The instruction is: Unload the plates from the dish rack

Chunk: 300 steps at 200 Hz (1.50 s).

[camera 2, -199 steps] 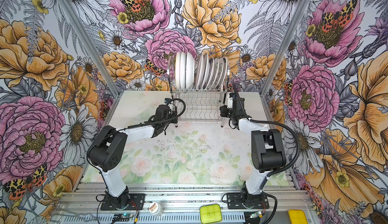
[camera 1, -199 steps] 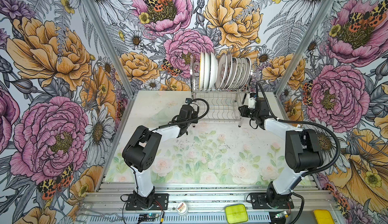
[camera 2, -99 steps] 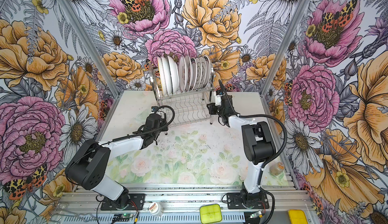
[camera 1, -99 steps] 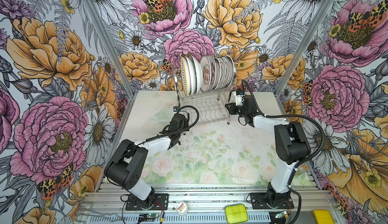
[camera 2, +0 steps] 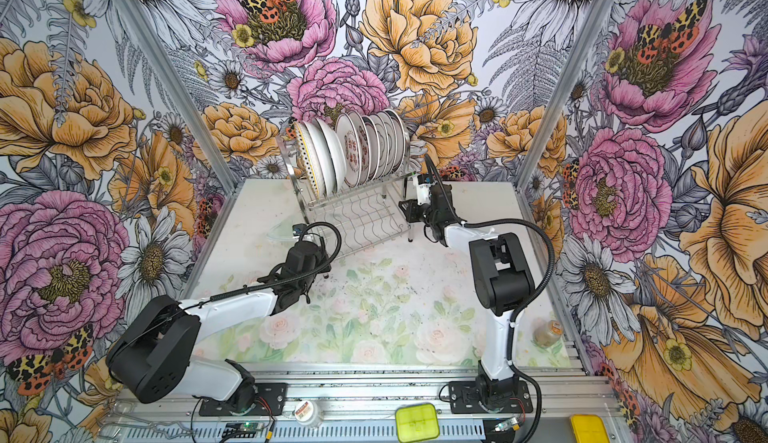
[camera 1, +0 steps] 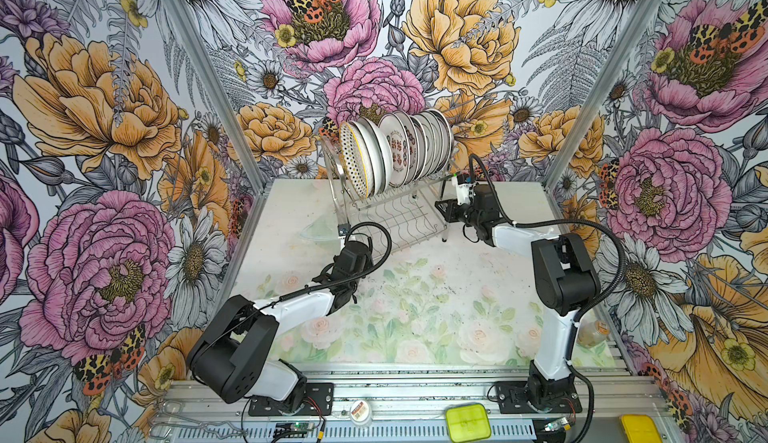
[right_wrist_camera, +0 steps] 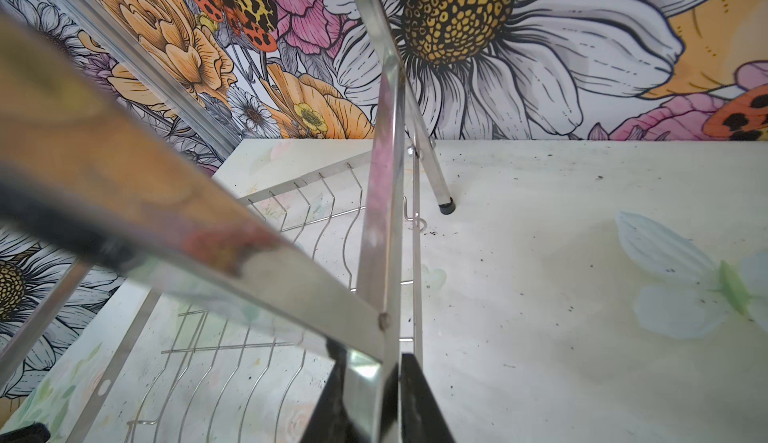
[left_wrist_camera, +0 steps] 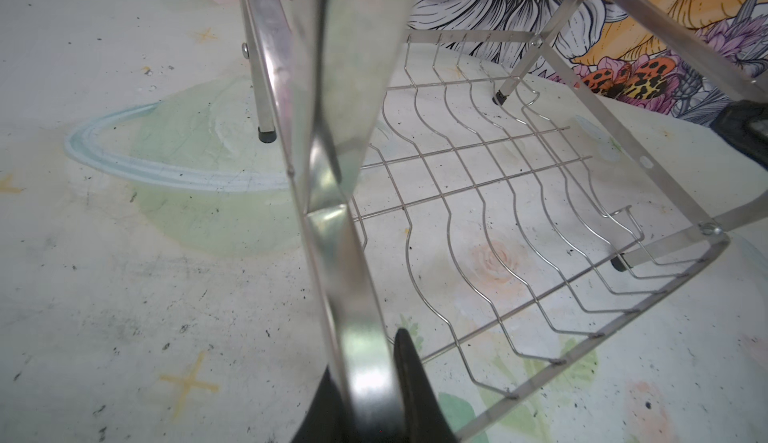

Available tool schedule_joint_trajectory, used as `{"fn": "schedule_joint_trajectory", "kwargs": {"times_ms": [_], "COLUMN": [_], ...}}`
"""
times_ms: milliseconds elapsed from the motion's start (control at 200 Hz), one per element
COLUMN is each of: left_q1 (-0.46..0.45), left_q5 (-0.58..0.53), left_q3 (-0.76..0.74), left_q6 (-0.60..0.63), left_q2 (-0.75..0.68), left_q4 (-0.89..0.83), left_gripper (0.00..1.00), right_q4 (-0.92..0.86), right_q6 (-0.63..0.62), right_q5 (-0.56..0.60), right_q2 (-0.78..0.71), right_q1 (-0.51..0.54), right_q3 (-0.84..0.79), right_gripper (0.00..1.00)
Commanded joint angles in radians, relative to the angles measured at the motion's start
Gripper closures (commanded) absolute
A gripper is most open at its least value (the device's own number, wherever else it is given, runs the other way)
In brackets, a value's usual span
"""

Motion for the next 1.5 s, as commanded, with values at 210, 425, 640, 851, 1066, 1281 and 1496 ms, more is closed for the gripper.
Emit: {"fn": "schedule_joint_trajectory", "kwargs": {"times_ms": [210,425,640,851,1066,1281,1496], "left_q1": [-0.130,-0.152,-0.221,-0.261,-0.262,-0.262,-0.260], "left_q5": [0.072,0.077,0.034,0.015,-0.020,-0.055,-0.070], "left_q3": [-0.057,-0.055,-0.050,-0.054,-0.070,-0.067,-0.095], "left_q6": [0.012,-0.001,-0.027,-0.042,-0.068,-0.055,-0.052], "left_q2": [-0.078,-0.091,-0.078,-0.068,-0.079,-0.110,-0.154], "left_q4": [-0.015,-0.026,-0.041,-0.053,-0.073,-0.099,-0.104], "left_gripper": [1.00,1.00,1.00,1.00,0.86,0.63,0.44], "right_q4": [0.015,0.017,0.017,0.015,0.014,0.011,0.009], "right_q6": [0.335,0.337,0.329,0.326,0.315,0.317,0.310], "right_q5": [0.042,0.049,0.038,0.034,0.043,0.035,0.035], "right_q2": [0.118,0.130,0.138,0.136,0.117,0.080,0.037], "right_q1": [0.040,0.042,0.041,0.041,0.038,0.035,0.027], "right_q3": [0.096,0.101,0.102,0.098,0.078,0.060,0.023], "right_gripper": [0.84,0.84,0.83,0.78,0.68,0.49,0.40]}}
